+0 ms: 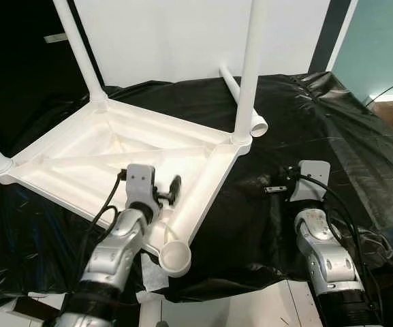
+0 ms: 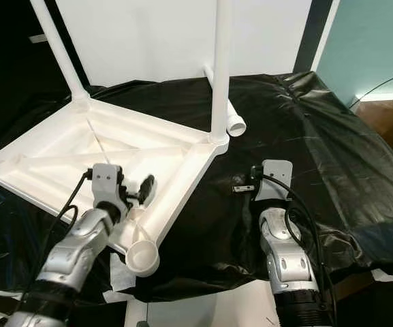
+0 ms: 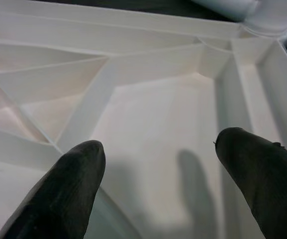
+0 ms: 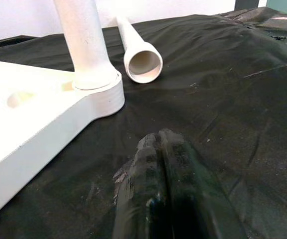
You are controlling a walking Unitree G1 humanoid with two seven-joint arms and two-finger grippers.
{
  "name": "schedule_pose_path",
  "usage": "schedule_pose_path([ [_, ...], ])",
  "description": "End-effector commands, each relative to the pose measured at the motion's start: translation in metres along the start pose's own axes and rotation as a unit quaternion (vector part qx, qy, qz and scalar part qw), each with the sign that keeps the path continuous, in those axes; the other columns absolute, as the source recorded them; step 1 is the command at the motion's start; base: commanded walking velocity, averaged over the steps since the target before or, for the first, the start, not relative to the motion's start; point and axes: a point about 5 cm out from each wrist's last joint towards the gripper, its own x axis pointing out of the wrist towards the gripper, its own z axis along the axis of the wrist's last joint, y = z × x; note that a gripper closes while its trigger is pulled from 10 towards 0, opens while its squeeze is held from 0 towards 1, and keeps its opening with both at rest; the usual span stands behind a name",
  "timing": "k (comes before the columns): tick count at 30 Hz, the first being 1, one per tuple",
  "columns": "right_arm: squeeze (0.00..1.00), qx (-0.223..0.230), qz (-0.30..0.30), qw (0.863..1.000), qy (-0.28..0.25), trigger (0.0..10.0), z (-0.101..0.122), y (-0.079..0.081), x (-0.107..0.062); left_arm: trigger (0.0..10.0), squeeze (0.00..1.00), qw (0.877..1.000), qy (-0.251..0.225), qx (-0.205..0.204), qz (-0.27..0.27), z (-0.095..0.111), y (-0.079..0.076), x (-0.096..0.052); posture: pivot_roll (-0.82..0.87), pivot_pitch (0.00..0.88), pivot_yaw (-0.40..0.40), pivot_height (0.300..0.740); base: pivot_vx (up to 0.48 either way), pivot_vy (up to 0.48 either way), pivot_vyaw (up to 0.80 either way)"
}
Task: Building children table
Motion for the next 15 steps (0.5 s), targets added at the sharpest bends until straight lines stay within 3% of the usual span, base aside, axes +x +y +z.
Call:
schedule_pose_path([
  [1,0.00,-0.003,-0.003,1.000,0.014,10.0,-0.004,-0.002,0.000,10.0,0.29,0.917,0.033,0.023,-0.398,-0.004,-0.033,-0.024,-0.06,0.000,0.030,0.740,0.000,0.000,0.00],
  [3,0.00,-0.004,-0.005,1.000,0.016,10.0,-0.005,-0.003,0.001,10.0,0.30,0.905,0.051,0.036,-0.420,-0.005,-0.030,-0.030,-0.06,0.000,0.029,0.740,0.000,0.000,0.00],
  [10,0.00,-0.004,-0.003,1.000,0.019,10.0,-0.005,-0.002,0.002,10.0,0.31,0.907,0.060,0.061,-0.412,0.003,-0.014,-0.030,-0.06,0.000,0.031,0.740,0.000,0.000,0.00],
  [15,0.00,-0.005,0.000,1.000,0.026,10.0,-0.007,0.002,0.003,10.0,0.30,0.901,0.083,0.079,-0.418,0.012,-0.003,-0.039,-0.05,0.000,0.036,0.740,0.000,0.000,0.00],
])
